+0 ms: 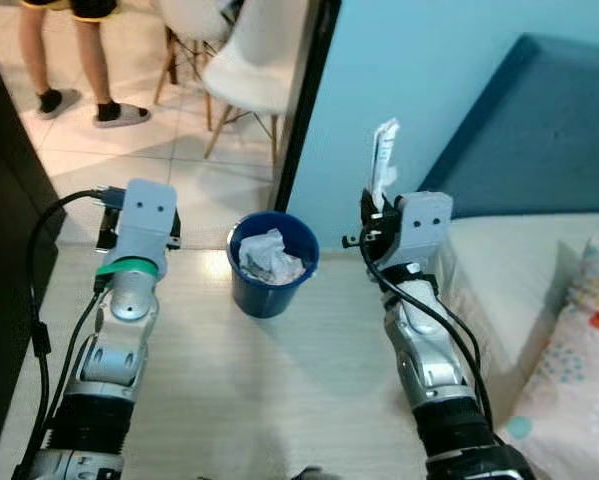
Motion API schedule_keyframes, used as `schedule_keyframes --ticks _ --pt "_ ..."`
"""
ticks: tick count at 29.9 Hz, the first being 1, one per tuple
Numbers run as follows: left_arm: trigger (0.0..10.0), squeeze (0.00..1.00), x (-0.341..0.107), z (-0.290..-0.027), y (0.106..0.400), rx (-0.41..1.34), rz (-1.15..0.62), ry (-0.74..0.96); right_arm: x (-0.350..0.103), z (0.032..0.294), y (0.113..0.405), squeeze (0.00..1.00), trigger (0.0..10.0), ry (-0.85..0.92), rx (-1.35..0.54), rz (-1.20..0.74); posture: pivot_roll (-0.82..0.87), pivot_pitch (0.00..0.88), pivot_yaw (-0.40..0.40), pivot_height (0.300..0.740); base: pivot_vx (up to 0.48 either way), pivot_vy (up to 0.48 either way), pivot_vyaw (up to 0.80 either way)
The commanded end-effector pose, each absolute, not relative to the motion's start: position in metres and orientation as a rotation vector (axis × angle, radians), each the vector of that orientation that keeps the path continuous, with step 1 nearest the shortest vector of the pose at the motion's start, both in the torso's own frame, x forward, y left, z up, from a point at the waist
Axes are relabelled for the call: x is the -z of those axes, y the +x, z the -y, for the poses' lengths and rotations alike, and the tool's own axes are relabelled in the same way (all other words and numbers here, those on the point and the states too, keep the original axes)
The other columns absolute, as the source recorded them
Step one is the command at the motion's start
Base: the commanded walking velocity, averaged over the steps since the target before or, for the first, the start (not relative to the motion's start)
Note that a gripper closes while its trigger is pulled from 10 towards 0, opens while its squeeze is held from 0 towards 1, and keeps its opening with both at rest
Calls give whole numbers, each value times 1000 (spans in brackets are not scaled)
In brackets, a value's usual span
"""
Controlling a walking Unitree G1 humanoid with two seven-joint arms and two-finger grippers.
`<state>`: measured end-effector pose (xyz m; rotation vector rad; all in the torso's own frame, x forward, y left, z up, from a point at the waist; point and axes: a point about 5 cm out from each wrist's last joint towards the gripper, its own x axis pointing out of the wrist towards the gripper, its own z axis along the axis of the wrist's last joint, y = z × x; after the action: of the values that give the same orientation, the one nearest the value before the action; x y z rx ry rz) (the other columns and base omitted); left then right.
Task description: Clean up the room
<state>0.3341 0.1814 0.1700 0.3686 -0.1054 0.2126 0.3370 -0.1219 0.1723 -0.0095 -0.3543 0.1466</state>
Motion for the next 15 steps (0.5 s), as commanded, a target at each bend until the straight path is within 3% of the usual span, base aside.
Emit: schedule_keyframes --ticks 1,7,15 --pt "10000 0 -166 -173 333 -177 106 392 -162 129 336 0 10000 -3 -120 314 17 46 -17 730 480 0 0" --pt "10000 0 -174 -172 336 -126 152 459 -154 132 339 0 10000 13 -97 278 17 37 33 730 480 0 0" --pt "10000 0 -189 -164 347 -52 227 520 -149 154 343 0 10000 22 -26 252 -4 28 65 730 480 0 0"
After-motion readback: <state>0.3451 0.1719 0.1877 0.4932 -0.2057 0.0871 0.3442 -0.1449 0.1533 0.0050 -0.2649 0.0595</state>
